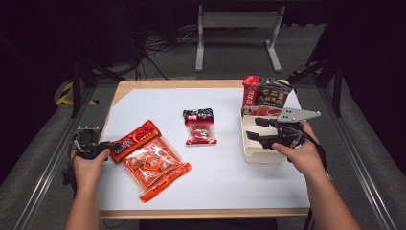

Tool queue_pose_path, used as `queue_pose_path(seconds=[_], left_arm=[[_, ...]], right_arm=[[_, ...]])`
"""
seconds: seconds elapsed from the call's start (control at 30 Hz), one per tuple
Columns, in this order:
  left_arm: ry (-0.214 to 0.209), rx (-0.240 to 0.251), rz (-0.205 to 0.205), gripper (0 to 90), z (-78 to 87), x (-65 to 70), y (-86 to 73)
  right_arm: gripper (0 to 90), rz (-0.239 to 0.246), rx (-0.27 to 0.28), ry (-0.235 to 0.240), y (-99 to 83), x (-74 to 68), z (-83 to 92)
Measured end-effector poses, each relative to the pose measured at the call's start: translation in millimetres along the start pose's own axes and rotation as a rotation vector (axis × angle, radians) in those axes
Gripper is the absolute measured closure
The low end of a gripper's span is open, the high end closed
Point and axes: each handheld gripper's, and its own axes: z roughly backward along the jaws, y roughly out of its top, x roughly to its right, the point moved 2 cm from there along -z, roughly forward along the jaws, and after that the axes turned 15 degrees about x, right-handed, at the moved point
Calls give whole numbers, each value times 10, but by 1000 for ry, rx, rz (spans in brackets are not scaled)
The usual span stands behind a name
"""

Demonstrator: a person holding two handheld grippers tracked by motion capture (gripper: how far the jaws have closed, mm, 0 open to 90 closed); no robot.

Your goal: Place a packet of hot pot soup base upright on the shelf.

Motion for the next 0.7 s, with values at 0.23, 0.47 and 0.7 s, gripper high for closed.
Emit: queue_pose_path(seconds=[0.23, 0.47, 0.7], left_arm=[[-48, -3, -47, 460, -41, 76, 1], [-39, -30, -63, 480, -94, 99, -29], [-40, -6, -47, 608, -84, 56, -46]], right_arm=[[364, 4, -7, -2, -15, -7, -21], [364, 2, -8, -2, -18, -8, -23], [364, 5, -10, 1, -28, -10, -33]])
